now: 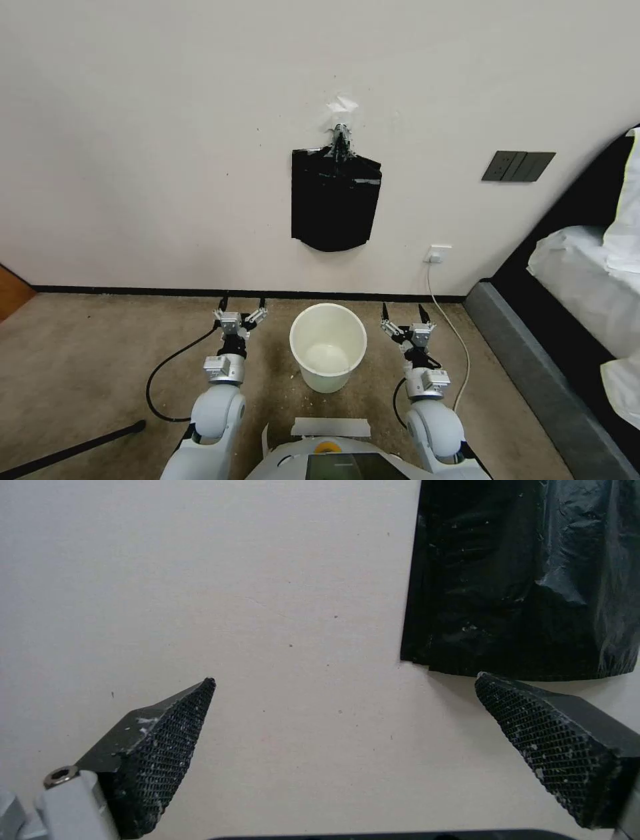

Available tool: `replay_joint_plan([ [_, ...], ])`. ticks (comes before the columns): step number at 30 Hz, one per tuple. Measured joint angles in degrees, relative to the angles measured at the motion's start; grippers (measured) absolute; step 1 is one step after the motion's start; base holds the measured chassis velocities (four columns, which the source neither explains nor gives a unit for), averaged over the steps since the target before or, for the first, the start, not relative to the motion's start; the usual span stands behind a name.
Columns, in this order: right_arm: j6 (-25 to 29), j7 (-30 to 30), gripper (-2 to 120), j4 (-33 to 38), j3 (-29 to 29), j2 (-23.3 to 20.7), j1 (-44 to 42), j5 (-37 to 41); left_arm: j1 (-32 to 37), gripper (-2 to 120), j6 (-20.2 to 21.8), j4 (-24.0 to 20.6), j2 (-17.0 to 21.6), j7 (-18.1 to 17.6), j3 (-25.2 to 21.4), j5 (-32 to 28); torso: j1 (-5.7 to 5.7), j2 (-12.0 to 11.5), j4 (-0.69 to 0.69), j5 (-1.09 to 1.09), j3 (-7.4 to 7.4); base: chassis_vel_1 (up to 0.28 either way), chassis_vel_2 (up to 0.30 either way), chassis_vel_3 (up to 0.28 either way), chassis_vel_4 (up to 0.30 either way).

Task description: Place a trash bag onto the trash bin.

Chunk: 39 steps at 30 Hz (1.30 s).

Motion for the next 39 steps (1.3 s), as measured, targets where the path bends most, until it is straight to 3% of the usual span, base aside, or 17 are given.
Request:
replay_joint_plan([
  [3,-0.2,0.0,100,0.7,-0.4,-1.8,0.7,1.9,0.8,100,0.0,-0.3,0.3,0.3,0.0,-0.3,0.0,0.0,-0.01,-0.01,0.0,0.0,0.0,0.0,0.0],
  [7,-1.7,-0.8,100,1.9,-2.6,-8.9,5.4,12.4,2.7,100,0.0,-1.0,1.6,0.8,-0.2,-0.8,0.0,0.0,-0.02,0.0,0.0,0.0,0.0,0.0,0.0],
  [8,-1.7,-0.8,100,1.9,-2.6,-8.9,5.4,12.4,2.7,100,0.0,-1.0,1.6,0.8,-0.2,-0.8,0.0,0.0,-0.02,0.0,0.0,0.0,0.0,0.0,0.0],
  [11,-4.7,-0.7,100,1.6,-6.0,-15.5,13.7,24.1,3.7,100,-0.3,-1.1,2.4,1.1,-0.8,-0.9,0.0,0.0,-0.01,-0.01,0.0,0.0,0.0,0.0,0.0],
  [17,-9.3,0.8,100,-1.0,-12.9,-19.8,28.4,34.1,4.5,100,-0.5,-1.3,1.5,1.2,-1.9,-0.8,0.01,0.0,0.03,-0.01,0.0,0.0,0.0,0.0,0.0],
  [23,-13.2,2.9,100,-5.1,-18.1,-18.0,41.8,43.9,5.3,100,-1.1,-1.5,0.4,1.4,-3.4,-0.5,0.0,0.0,-0.01,-0.01,0.0,0.0,0.0,0.0,0.0],
  [29,-14.9,3.8,100,-12.7,-20.2,-12.1,54.9,54.2,6.6,100,-1.5,-2.5,-1.2,1.4,-5.1,-0.2,0.01,0.0,0.0,-0.02,0.0,0.0,0.0,0.0,0.0],
  [39,-15.7,2.2,100,-20.5,-19.9,-5.7,63.8,65.4,8.1,100,-2.7,-3.5,-1.5,1.4,-6.7,1.0,0.01,0.0,0.0,-0.03,0.0,0.0,0.0,0.0,0.0],
])
